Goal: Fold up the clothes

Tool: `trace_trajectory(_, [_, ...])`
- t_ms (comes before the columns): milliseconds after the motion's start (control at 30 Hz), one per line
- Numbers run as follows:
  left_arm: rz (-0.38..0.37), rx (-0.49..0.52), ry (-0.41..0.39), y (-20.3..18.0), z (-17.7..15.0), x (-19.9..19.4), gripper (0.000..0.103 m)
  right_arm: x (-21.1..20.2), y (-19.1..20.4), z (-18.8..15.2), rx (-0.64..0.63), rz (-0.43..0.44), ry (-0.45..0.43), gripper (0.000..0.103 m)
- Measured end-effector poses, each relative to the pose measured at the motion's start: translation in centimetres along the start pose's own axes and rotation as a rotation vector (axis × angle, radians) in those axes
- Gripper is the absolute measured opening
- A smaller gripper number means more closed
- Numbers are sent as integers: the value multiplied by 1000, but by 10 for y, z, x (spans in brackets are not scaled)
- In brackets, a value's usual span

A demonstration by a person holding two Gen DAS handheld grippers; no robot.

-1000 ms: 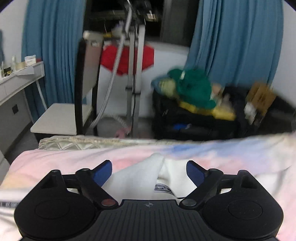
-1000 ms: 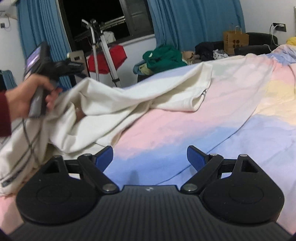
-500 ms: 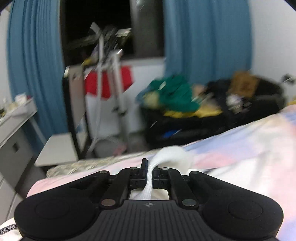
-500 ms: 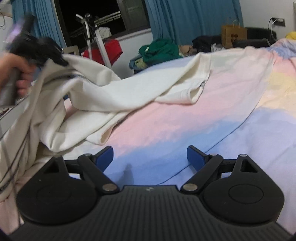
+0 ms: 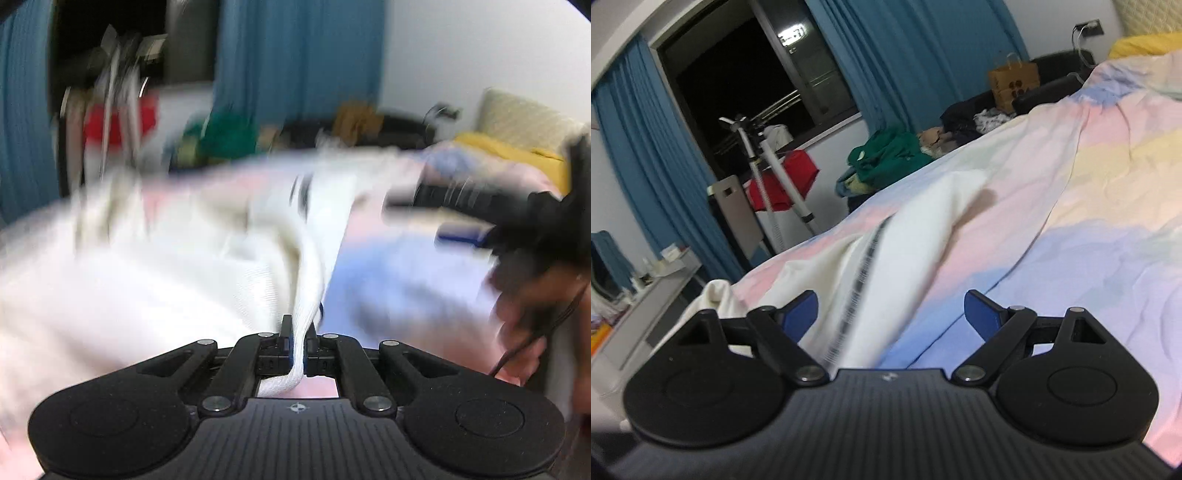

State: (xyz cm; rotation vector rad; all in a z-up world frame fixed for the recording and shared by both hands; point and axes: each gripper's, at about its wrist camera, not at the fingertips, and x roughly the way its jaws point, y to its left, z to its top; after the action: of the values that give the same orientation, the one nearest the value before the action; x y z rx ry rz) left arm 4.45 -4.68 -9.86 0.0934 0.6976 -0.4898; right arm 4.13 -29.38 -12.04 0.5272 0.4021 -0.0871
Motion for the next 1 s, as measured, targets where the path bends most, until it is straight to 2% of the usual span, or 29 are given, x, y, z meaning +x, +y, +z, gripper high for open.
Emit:
trace_trajectory(100, [1,-95,18,10,-8,10,4,-2,8,-1,-38,15,29,82])
trace_trajectory(167, [5,-101,4,14,-6,12,4,-1,14,-1,-62,27,51,77])
trace_trajectory(300, [-21,-105,5,5,-20,18,5,25,40,14,-114,55,101,75])
trace_trajectory(400, [-51,-103,17,7,-24,29,5,62,66,34,-188,55,96,75])
trace_trajectory(467, [-87,-116,18,15,-24,37,5,101,78,47,-235,41,98,67])
trace_trajectory(667, [-194,-219,23,41,-22,54,5,229,83,71,-263,-130,204,60])
trace_trajectory(733, [-219,-225,18,45,-23,58,5,264,79,71,-259,-190,254,44])
trace_trajectory(767, [-230,-226,17,48,-23,59,5,276,76,69,-259,-220,277,39])
trace_trajectory(833, [-257,-244,15,54,-24,61,5,289,70,65,-222,-271,307,16])
trace_trajectory(900, [-282,-275,9,61,-24,62,5,288,69,66,-178,-279,296,11])
trace_trajectory(1000, [-313,-315,-16,64,-20,64,5,269,81,76,-235,-264,213,8])
